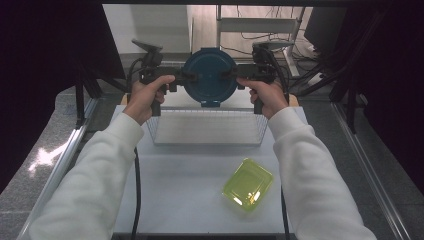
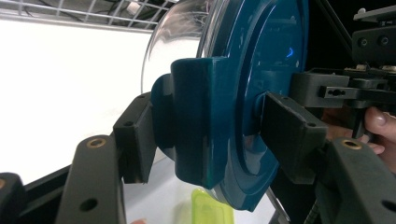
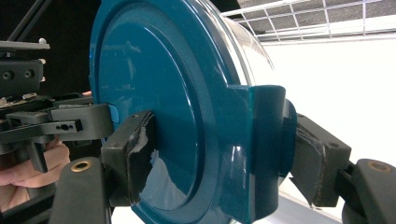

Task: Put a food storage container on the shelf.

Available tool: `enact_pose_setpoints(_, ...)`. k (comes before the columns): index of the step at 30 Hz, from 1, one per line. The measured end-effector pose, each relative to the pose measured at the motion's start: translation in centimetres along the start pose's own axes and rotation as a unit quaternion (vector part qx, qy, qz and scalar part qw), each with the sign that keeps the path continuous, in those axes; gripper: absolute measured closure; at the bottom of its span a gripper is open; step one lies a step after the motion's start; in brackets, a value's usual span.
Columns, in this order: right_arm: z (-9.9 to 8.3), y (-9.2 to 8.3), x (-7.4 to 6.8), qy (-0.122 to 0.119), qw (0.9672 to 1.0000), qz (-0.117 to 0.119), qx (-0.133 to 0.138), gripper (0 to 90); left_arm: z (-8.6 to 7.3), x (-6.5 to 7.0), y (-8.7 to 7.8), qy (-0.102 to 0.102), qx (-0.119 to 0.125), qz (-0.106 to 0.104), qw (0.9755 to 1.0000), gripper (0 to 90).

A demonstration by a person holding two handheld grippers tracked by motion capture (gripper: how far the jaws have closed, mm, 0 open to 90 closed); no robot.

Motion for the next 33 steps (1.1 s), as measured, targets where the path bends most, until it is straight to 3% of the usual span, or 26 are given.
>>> enact_pose_setpoints(8,0.2,1.3,0.9,0.011,0.9999,-0.001,-0.005,29.0,0.2,-1.3,0.7,-0.013,-0.003,0.000,0.9999,38.1)
enact_pose_setpoints(11,0.3,2.2,1.4,0.018,0.9998,-0.001,-0.005,28.6,0.2,-1.9,1.2,-0.018,-0.007,0.013,0.9997,37.2)
enact_pose_setpoints(15,0.2,2.9,1.8,0.024,0.9996,0.003,-0.010,28.5,0.1,-2.8,1.6,-0.027,-0.015,0.013,0.9994,37.2)
enact_pose_setpoints(23,0.6,4.0,2.8,0.039,0.9992,0.007,-0.008,28.4,0.6,-4.1,1.9,-0.055,-0.004,-0.007,0.9985,39.4)
enact_pose_setpoints(30,0.8,5.2,4.2,0.087,0.9957,0.025,-0.018,26.2,1.0,-5.6,2.7,-0.095,-0.003,-0.023,0.9952,35.8)
enact_pose_setpoints(33,0.9,5.4,4.6,0.095,0.9949,0.029,-0.020,26.2,1.0,-6.2,3.0,-0.110,0.001,-0.034,0.9934,34.7)
Point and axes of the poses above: each handheld gripper's, and its own axes: y roughly forward along the jaws, z roughly out of its top, x roughly to its right, the point moved 3 cm from there along y, roughly forward along the jaws, and after that the axes turned 4 degrees about -z, right-handed, at the moved point
